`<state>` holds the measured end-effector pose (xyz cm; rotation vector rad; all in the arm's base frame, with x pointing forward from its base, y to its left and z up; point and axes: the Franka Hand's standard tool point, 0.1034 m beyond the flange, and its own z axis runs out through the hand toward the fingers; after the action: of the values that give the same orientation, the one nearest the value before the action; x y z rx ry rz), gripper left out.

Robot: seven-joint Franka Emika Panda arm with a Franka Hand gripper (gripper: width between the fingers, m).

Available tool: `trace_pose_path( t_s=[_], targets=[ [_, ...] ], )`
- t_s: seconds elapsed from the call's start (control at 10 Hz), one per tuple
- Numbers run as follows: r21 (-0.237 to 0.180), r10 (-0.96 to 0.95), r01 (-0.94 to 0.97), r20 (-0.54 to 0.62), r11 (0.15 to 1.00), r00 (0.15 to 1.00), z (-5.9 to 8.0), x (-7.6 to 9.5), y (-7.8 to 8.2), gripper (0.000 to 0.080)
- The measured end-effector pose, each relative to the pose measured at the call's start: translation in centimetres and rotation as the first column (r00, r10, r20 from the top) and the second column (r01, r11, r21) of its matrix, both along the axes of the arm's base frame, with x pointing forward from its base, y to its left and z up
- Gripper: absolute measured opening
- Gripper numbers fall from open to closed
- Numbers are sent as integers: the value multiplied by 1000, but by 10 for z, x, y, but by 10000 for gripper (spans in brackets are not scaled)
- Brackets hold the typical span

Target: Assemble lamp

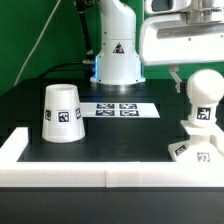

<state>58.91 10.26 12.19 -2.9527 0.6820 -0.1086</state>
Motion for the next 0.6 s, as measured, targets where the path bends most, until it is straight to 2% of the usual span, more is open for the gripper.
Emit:
trace_pose_path(
  t_s=[0.6],
  targets=[
    [41,-337,338,-43,940,941,0,0,2,580]
  ],
)
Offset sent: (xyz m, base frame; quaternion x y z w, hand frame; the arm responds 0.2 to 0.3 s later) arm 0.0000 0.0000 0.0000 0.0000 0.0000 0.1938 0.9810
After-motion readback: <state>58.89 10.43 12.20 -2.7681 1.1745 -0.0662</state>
